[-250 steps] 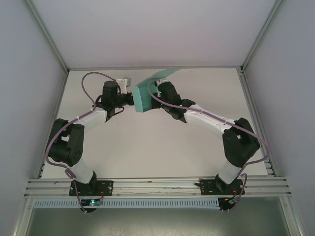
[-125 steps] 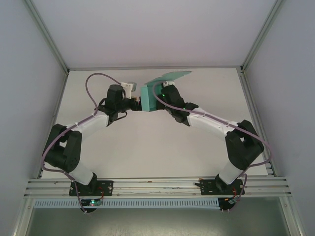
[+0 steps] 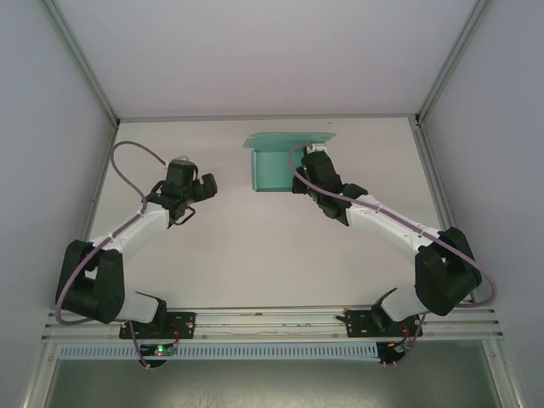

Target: Assemble paper box

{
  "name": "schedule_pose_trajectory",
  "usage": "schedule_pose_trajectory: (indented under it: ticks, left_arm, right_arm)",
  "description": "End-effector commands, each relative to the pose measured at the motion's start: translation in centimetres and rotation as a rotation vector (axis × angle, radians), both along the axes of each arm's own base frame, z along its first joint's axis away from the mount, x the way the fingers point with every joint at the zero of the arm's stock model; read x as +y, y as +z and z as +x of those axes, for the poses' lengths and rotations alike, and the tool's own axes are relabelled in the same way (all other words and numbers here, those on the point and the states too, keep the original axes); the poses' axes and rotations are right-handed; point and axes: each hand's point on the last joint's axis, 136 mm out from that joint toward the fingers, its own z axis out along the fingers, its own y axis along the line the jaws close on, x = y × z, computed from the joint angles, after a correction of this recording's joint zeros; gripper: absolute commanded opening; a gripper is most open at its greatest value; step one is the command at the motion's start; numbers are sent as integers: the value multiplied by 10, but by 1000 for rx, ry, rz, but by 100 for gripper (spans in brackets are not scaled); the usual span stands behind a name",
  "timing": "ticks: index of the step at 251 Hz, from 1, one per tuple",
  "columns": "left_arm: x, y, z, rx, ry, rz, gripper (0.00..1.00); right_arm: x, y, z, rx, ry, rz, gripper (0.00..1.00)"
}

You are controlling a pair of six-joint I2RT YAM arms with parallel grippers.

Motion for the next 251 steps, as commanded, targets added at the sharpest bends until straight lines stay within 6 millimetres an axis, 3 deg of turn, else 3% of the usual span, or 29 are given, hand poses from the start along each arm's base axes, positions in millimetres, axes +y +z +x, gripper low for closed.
schedule_pose_trajectory:
  ticks: [1, 60, 84, 124, 141, 157, 189, 221, 251]
  left_arm:
    - [19, 16, -17, -23, 89, 42, 100]
    - [16, 24, -25, -30, 56, 30, 100]
    - [14, 25, -25, -30, 42, 32, 100]
    - [10, 24, -22, -24, 19, 28, 100]
    - [9, 24, -21, -25, 14, 31, 100]
    - [7, 24, -20, -21, 2, 31, 100]
    - [2, 27, -17, -27, -21, 18, 100]
    - [-3, 29, -14, -36, -45, 2, 100]
    - [-5, 27, -12, -30, -57, 2, 100]
  right_arm:
    - [-7, -38, -7, 128, -14, -69, 0]
    - [11, -119, -16, 417, 24, -177, 0]
    - [14, -133, -17, 468, 30, -191, 0]
    - [10, -151, -17, 538, 22, -216, 10]
    - [6, -151, -16, 547, 4, -218, 15]
    - [7, -145, -15, 534, 5, -210, 30]
    - [6, -126, -11, 487, 6, -200, 51]
    - [1, -110, -9, 448, -9, -198, 58]
    - [-6, -102, -8, 416, -33, -196, 60]
